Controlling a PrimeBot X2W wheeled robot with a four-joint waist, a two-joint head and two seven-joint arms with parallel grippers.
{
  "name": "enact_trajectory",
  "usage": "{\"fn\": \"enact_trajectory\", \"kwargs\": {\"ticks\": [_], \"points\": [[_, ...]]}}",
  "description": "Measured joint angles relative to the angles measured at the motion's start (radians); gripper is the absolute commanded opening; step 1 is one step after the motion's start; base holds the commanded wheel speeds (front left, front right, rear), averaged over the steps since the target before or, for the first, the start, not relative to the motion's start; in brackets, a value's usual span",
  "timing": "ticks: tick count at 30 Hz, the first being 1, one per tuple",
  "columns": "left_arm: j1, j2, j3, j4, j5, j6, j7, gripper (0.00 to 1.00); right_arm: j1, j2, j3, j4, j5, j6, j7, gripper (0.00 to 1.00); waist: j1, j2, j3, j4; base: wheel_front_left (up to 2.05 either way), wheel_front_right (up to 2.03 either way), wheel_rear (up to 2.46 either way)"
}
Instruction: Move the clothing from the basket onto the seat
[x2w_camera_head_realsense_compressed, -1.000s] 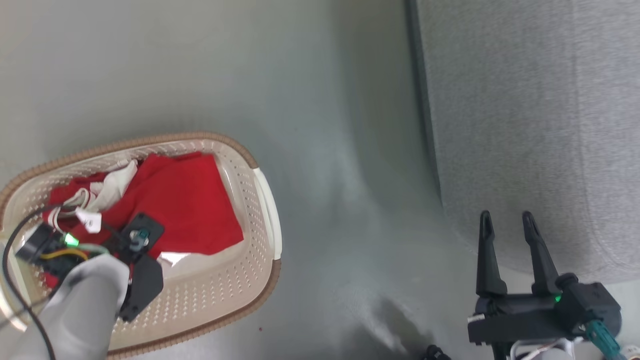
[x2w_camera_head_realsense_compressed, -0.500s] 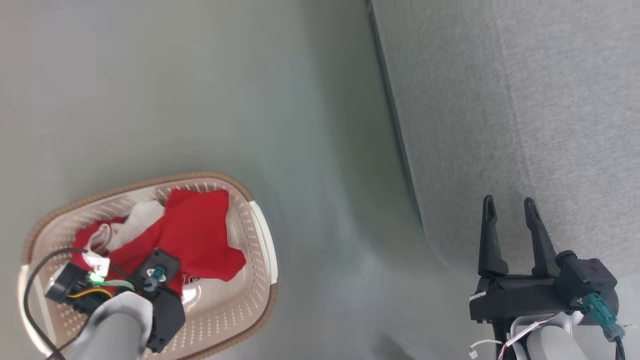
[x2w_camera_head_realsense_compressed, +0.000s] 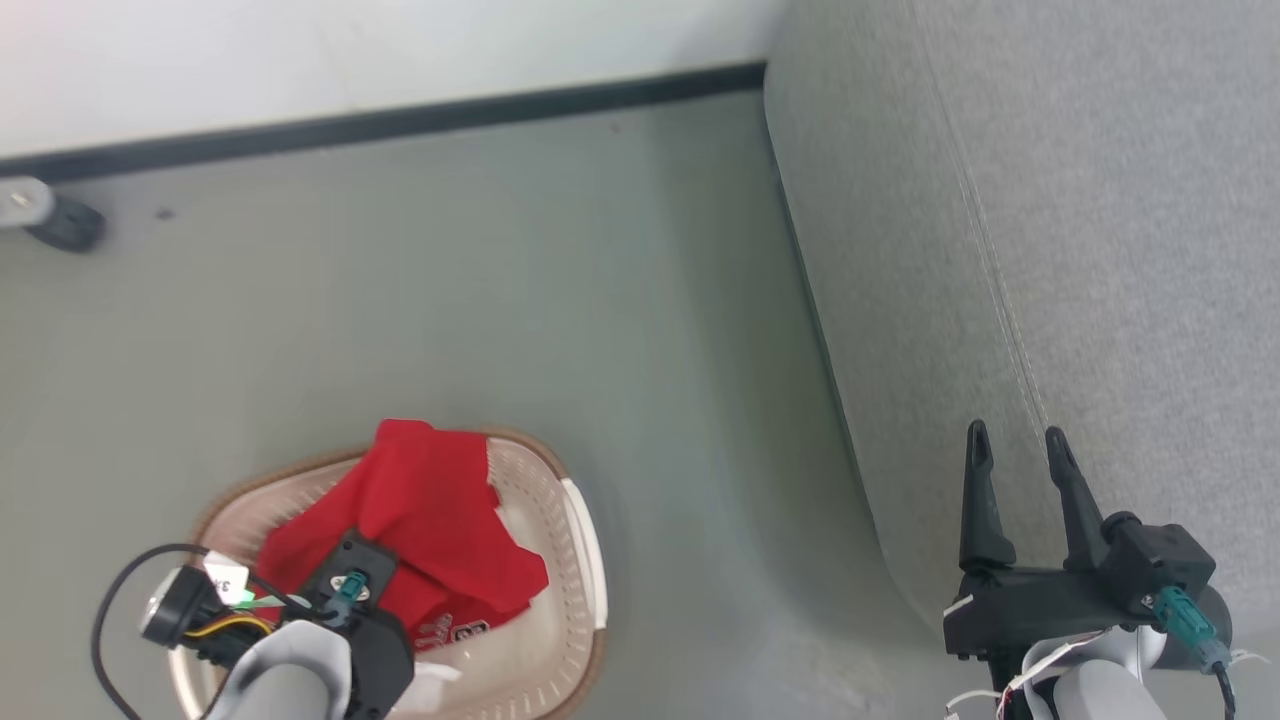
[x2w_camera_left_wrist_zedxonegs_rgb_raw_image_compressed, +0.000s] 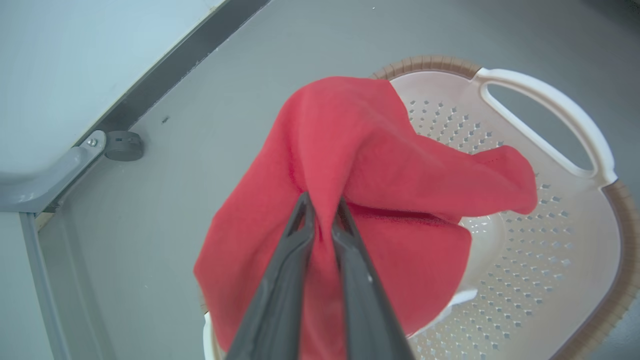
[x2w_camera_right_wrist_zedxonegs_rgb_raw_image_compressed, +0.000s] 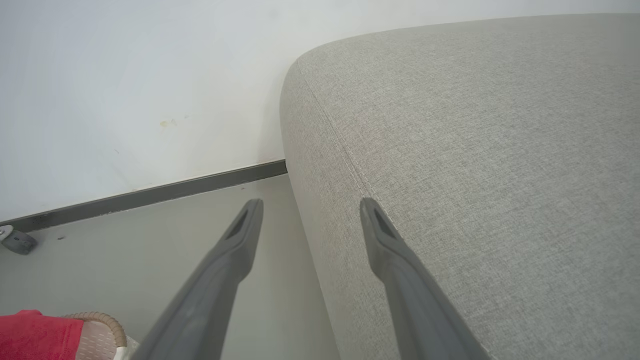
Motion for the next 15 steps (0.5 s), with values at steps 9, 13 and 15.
{"fn": "enact_trajectory", "kwargs": {"ticks": [9, 13, 15], "points": [[0.072, -0.032, 0.011, -0.067, -0.034, 0.019, -0.006, 0.00, 0.019, -0.001, -0.009, 0.071, 0.000, 0.035, 0.000, 1.00, 0.0001, 0.0000, -0.129, 0.064, 0.00, 0.00, 0.00], [0.134, -0.032, 0.014, -0.156, -0.045, 0.018, -0.006, 0.00, 0.054, -0.002, 0.016, 0.101, 0.015, 0.053, 0.000, 1.00, 0.0001, 0.0001, -0.204, 0.099, 0.00, 0.00, 0.00], [0.159, -0.030, 0.012, -0.197, -0.045, 0.016, -0.006, 0.00, 0.067, -0.002, 0.033, 0.111, 0.019, 0.054, 0.000, 1.00, 0.0001, 0.0000, -0.234, 0.112, 0.00, 0.00, 0.00]]}}
